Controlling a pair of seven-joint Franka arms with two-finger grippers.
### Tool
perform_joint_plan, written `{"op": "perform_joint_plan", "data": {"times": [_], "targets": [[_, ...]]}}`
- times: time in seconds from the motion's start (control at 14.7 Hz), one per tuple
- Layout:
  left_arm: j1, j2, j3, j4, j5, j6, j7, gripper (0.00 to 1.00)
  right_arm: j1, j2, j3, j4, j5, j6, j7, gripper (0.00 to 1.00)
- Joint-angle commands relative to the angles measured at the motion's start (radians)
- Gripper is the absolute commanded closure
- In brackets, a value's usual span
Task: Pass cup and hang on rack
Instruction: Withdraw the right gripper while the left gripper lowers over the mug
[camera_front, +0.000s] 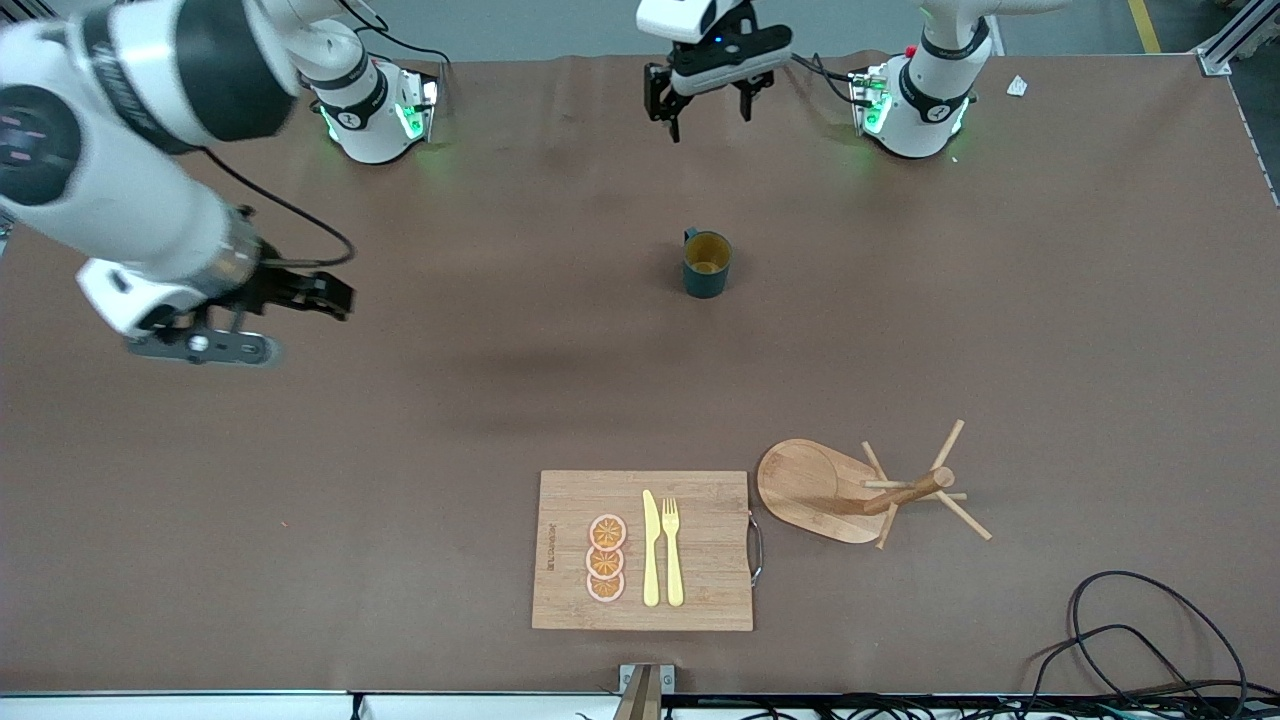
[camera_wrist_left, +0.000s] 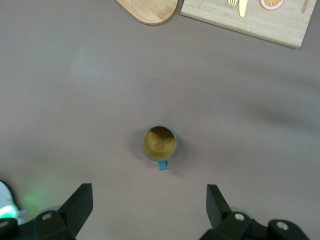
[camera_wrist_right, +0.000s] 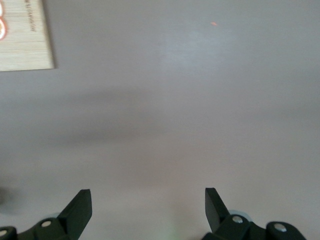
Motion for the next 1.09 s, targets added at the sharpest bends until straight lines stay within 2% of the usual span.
{"op": "perform_joint_plan", "data": {"times": [0.0, 0.27, 0.41, 0.54, 0.82, 1.02], "targets": [[-0.008, 0.134, -0.078, -0.004, 0.173, 0.048, -0.206, 0.0, -0.128, -0.094, 0.023, -0.07, -0.014, -0.017, -0.156, 0.0], [-0.152, 0.385, -0.083, -0.004, 0.495, 0.045, -0.594, 0.0, -0.226, -0.143, 0.023, -0.136, -0.052, 0.025, -0.259, 0.0], [-0.192, 0.467, -0.08, -0.005, 0.595, 0.027, -0.715, 0.0, -0.262, -0.153, 0.023, -0.153, -0.054, 0.067, -0.299, 0.0], [-0.208, 0.506, -0.08, -0.027, 0.652, 0.013, -0.778, 0.01, -0.274, -0.154, 0.023, -0.159, -0.054, 0.101, -0.306, 0.0], [-0.24, 0.509, -0.077, -0.102, 0.691, 0.011, -0.886, 0.01, -0.323, -0.151, 0.023, -0.156, -0.057, 0.101, -0.306, 0.0], [-0.271, 0.551, -0.077, -0.16, 0.804, 0.011, -1.062, 0.01, -0.351, -0.15, 0.023, -0.153, -0.043, 0.105, -0.333, 0.0]]}}
